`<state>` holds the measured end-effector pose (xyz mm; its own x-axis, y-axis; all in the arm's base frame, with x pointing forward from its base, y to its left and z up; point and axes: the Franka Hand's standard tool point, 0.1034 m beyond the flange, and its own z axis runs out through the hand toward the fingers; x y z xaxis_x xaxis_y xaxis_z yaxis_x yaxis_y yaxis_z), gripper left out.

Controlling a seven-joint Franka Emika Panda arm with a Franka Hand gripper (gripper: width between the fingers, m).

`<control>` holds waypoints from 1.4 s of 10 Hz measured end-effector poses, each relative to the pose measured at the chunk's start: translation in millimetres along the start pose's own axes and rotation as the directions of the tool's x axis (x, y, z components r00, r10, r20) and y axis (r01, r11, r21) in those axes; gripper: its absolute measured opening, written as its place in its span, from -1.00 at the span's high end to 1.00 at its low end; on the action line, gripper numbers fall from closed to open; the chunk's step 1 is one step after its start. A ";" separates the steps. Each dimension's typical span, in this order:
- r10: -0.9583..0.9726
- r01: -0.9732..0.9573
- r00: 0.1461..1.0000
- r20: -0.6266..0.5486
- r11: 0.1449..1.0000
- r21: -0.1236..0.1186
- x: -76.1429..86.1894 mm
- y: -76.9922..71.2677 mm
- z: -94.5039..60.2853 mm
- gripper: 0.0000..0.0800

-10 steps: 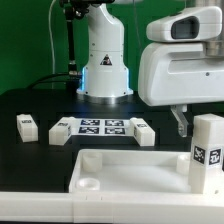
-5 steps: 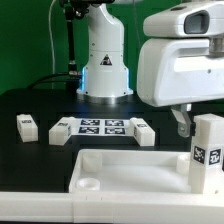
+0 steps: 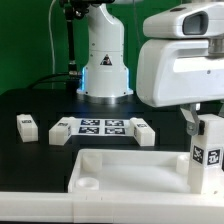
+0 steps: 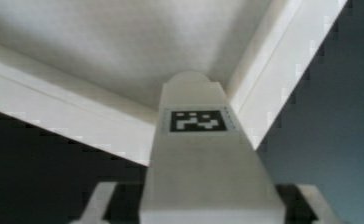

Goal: Assemble desk

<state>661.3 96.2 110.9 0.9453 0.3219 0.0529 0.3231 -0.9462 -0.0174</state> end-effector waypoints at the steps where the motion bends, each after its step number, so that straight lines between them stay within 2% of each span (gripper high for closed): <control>1: 0.086 -0.086 0.996 0.000 0.996 0.003 0.1 -0.6 0.0 0.28; 2: 0.166 -0.166 0.986 -0.001 0.986 0.009 0.1 -0.5 0.0 0.28; 5: 0.473 -0.473 0.881 0.008 0.880 0.035 -0.2 1.2 0.1 0.28; 6: 0.596 -0.596 0.803 0.013 0.802 0.037 -0.3 0.2 0.5 0.27; 9: 0.780 -0.780 0.626 0.006 0.626 0.000 -4.5 11.1 0.7 0.26; 12: 0.866 -0.866 0.499 -0.008 0.499 -0.029 -9.3 23.2 0.0 0.25; 13: 0.880 -0.880 0.474 -0.013 0.473 -0.034 -10.0 24.5 -0.4 0.25; 14: 0.914 -0.914 0.406 -0.011 0.405 -0.032 -10.5 25.0 0.3 0.25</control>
Offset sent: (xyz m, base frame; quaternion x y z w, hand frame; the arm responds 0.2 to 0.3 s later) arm -0.0033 -0.0005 -0.0006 0.0188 -0.0017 0.2854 0.9582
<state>659.5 69.1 109.6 0.6783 -0.7346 0.0168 -0.7343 -0.6785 -0.0234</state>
